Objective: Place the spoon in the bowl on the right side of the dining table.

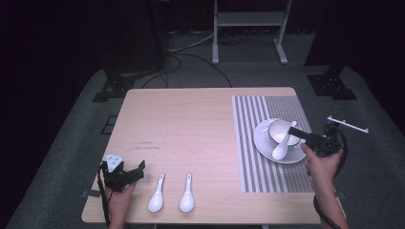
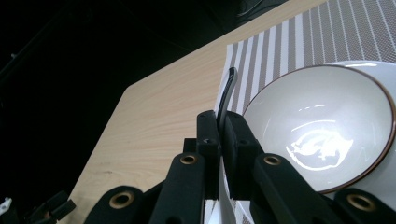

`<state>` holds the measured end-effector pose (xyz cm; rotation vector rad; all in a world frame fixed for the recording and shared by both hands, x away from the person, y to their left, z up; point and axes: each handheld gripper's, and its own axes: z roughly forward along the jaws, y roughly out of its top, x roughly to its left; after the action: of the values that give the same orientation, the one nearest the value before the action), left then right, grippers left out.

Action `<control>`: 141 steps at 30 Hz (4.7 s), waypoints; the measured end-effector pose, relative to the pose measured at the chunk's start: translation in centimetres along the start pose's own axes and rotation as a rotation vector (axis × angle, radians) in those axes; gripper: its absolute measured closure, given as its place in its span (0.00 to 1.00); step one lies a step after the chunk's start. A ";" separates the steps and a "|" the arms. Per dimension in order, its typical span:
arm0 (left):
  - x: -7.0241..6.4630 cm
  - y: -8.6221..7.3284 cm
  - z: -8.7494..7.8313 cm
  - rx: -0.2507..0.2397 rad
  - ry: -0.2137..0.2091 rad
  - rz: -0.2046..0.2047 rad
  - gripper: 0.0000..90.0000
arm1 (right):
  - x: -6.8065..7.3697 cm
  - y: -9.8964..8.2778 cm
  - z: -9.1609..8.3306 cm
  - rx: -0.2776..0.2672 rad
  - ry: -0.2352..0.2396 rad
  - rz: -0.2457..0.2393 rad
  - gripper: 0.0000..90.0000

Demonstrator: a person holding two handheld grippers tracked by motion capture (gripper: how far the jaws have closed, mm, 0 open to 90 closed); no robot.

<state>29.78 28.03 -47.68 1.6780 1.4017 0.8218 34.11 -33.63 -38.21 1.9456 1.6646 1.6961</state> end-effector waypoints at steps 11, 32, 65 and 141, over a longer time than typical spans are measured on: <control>0.0 0.0 0.0 -0.001 0.001 0.003 0.06 | -0.5 1.8 0.2 -0.059 -0.046 0.038 0.95; -0.1 0.0 0.0 -0.002 0.003 0.009 0.06 | -3.0 2.9 0.7 -0.130 -0.127 0.138 0.95; -0.1 0.0 0.0 0.001 0.002 0.010 0.06 | -7.1 0.7 1.6 -0.146 -0.149 0.268 0.95; -0.1 0.0 0.0 0.004 0.011 0.001 0.06 | -9.7 -3.3 -0.6 -0.125 0.098 0.238 0.39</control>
<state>29.76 27.90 -47.70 1.6798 1.4111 0.8301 33.42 -39.65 -46.52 2.1032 1.3603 1.9541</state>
